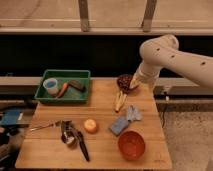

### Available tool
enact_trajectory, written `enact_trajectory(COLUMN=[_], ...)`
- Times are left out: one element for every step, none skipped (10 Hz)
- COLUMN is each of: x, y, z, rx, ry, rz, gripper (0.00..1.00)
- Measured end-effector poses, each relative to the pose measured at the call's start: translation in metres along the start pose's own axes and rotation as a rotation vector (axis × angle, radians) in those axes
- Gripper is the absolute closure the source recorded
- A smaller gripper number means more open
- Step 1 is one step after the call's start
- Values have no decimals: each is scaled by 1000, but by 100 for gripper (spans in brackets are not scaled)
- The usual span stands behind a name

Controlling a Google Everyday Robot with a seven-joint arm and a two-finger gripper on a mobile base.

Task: Place towel in red bowl

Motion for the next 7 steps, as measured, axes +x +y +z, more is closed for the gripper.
enact_trajectory(x=[0,5,10,18,26,32,43], y=[1,2,1,1,0,-1,-2], z=[1,5,15,29,47,62,88], rx=[0,-3,-10,-21,-28,-35,-46], ry=[5,20,41,66,91,111,147], rz=[-8,-13,-7,1,8,13,24], gripper=[35,35,35,35,35,35,35])
